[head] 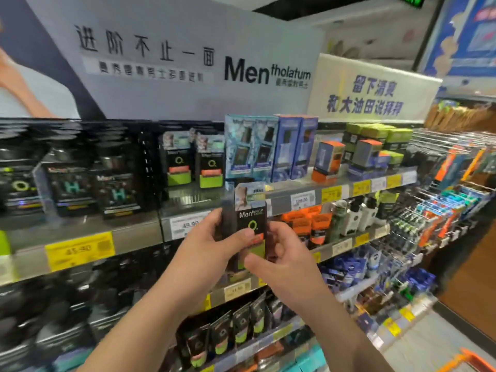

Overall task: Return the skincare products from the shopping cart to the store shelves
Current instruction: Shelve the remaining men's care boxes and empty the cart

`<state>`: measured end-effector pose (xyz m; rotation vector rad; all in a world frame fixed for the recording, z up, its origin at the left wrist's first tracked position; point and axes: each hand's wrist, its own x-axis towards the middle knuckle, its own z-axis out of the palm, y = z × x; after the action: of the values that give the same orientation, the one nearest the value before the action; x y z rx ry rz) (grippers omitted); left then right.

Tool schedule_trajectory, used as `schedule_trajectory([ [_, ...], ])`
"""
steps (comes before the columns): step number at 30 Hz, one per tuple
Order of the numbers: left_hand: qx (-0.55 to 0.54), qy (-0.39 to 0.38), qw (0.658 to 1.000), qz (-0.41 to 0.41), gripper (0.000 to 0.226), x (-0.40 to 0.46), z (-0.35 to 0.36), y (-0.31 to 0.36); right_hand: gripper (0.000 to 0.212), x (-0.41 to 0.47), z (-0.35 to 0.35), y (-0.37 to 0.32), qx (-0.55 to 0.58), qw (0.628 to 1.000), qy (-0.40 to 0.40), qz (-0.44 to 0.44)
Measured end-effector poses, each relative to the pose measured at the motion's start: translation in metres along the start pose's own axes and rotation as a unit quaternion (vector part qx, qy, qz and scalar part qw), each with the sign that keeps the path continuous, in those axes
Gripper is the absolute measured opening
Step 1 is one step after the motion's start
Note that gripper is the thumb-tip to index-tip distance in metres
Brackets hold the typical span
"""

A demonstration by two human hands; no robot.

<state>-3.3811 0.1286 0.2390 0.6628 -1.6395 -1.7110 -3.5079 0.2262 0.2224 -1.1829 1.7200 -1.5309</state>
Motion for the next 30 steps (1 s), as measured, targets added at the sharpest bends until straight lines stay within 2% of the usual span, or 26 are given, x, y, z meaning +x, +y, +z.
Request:
schedule_trajectory([
  [6, -0.006, 0.039, 0.998, 0.043, 0.024, 0.011, -0.020, 0.017, 0.040, 0.030, 0.035, -0.019, -0.127, 0.988, 0.070, -0.053],
  [20, 0.092, 0.088, 0.987, 0.103, 0.042, 0.028, -0.040, 0.039, 0.031, 0.103, 0.068, -0.043, -0.153, 0.972, 0.149, -0.095],
  [23, 0.090, 0.097, 0.987, 0.088, 0.050, 0.026, -0.042, 0.043, 0.039, 0.118, 0.080, -0.045, -0.165, 0.966, 0.169, -0.108],
  [26, 0.101, 0.097, 0.986, 0.087, 0.050, 0.026, -0.048, 0.045, 0.061, 0.131, 0.088, -0.049, -0.203, 0.961, 0.167, -0.089],
  [30, 0.072, 0.111, 0.987, 0.095, 0.075, 0.030, -0.063, 0.038, 0.055, 0.139, 0.099, -0.049, -0.216, 0.963, 0.146, -0.068],
])
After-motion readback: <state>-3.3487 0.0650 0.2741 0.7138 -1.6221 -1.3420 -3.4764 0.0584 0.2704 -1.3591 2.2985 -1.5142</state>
